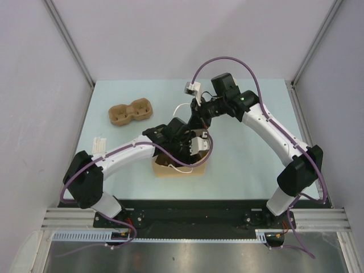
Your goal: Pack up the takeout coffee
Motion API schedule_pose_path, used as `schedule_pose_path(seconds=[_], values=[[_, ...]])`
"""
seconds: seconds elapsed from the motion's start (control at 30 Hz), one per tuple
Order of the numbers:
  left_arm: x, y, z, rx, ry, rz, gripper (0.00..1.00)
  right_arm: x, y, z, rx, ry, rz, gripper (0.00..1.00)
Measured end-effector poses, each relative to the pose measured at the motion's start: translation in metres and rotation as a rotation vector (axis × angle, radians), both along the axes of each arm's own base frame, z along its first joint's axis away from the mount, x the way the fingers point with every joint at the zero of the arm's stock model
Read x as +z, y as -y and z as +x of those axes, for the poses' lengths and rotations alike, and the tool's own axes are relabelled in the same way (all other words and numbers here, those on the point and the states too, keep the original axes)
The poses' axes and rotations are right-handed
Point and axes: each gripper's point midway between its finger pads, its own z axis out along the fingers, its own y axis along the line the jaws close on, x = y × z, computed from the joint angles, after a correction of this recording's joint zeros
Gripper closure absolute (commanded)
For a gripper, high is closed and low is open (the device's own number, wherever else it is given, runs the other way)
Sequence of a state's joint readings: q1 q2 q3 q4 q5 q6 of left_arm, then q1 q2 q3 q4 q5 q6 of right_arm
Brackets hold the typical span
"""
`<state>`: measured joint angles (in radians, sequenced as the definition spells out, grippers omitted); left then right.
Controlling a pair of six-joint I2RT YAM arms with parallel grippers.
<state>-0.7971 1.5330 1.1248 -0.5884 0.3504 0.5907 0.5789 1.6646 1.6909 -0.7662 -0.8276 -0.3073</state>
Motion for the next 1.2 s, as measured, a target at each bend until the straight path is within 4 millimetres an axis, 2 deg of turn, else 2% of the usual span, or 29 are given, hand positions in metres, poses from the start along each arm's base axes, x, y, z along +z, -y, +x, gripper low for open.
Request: schedule_pose_path(seconds=[0.77, 0.97, 1.2], values=[[0.012, -0.007, -0.003, 0.009, 0.043, -0.012, 0.01, 0.007, -0.001, 0.007, -0.025, 0.014, 0.011, 1.0], [0.028, -0.007, -0.002, 0.01, 0.076, -0.049, 0.01, 0.0, -0.001, 0.01, -0.033, 0.001, -0.007, 1.0], [0.029, -0.005, -0.005, 0.0, 0.068, -0.06, 0.01, -0.002, 0.0, 0.01, -0.036, -0.005, -0.016, 1.0]])
